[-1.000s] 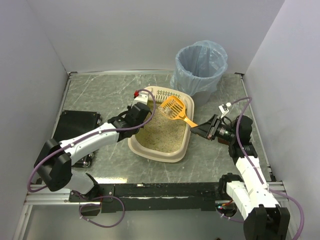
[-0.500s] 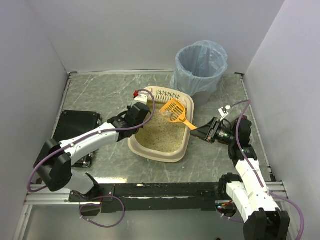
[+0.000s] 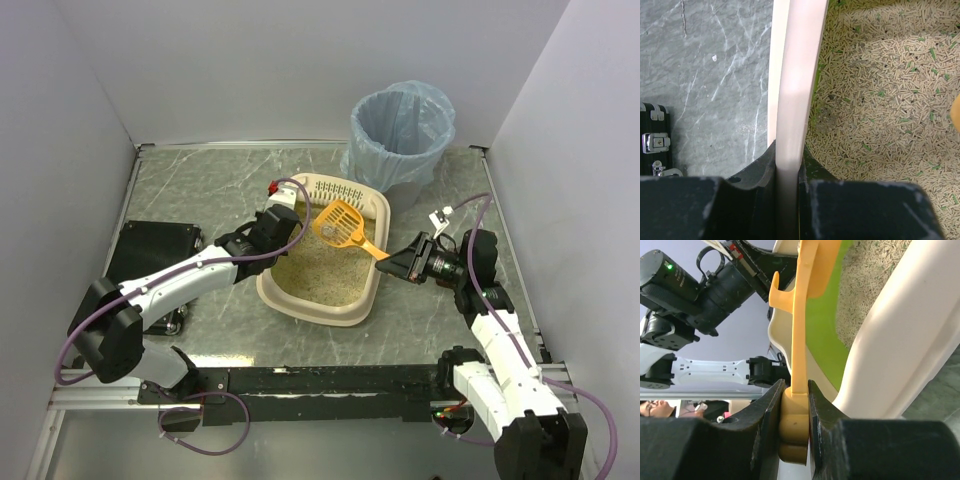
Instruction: Clean the litter box
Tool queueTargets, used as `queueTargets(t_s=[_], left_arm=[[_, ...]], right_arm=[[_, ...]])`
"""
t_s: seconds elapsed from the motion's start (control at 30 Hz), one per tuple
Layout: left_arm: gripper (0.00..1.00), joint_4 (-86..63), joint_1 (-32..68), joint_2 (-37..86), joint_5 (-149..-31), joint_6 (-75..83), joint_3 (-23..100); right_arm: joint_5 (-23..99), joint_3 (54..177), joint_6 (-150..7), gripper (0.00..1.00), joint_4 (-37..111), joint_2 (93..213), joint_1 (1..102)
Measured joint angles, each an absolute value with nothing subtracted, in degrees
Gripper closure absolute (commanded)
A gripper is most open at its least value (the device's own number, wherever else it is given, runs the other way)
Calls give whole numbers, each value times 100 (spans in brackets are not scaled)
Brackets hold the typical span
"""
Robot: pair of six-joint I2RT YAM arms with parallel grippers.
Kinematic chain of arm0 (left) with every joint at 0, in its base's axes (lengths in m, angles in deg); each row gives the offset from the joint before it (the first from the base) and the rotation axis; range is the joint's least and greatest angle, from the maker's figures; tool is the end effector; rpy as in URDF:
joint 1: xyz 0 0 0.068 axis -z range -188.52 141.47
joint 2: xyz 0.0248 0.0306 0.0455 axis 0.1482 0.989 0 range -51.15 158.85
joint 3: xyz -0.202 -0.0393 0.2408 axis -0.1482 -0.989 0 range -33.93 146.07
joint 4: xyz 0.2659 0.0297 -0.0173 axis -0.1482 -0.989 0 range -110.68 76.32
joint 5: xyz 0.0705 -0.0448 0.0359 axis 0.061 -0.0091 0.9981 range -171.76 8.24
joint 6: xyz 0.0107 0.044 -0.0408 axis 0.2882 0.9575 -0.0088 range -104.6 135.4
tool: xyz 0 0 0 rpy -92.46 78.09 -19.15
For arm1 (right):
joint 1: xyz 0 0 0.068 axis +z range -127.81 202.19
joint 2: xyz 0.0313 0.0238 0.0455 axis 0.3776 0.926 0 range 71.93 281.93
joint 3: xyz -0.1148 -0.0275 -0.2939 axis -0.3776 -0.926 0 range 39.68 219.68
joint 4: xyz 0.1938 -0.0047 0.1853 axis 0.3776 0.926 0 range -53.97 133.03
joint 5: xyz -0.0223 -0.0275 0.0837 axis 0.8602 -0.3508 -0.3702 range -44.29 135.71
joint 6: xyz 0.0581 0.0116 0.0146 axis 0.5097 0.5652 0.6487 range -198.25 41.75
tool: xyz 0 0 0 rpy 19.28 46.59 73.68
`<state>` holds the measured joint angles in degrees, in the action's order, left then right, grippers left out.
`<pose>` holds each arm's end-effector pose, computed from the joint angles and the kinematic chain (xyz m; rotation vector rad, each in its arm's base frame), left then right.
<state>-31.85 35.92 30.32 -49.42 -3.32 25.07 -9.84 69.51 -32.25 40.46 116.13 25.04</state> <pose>0.2423 -0.2035 0.3052 0.1978 2.1444 0.0136 0.1499 0.0452 0.2925 0.0322 2.0284 1.4723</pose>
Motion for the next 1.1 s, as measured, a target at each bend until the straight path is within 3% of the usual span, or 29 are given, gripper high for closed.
queueTargets(t_s=[0.57,0.77,1.1], left_arm=[[99,-2967,3592,2868,-5150,39,2358],[99,-2567,3586,2870,-5445,533,2345],[99,-1900,3328,3078,-6616,1779,2356]], right_arm=[[-1115,7928,-4261,100,5296,11922,2102],[-1600,7714,-3883,100,4586,11860,1931],[-1884,7506,-3695,100,4599,11766,1931]])
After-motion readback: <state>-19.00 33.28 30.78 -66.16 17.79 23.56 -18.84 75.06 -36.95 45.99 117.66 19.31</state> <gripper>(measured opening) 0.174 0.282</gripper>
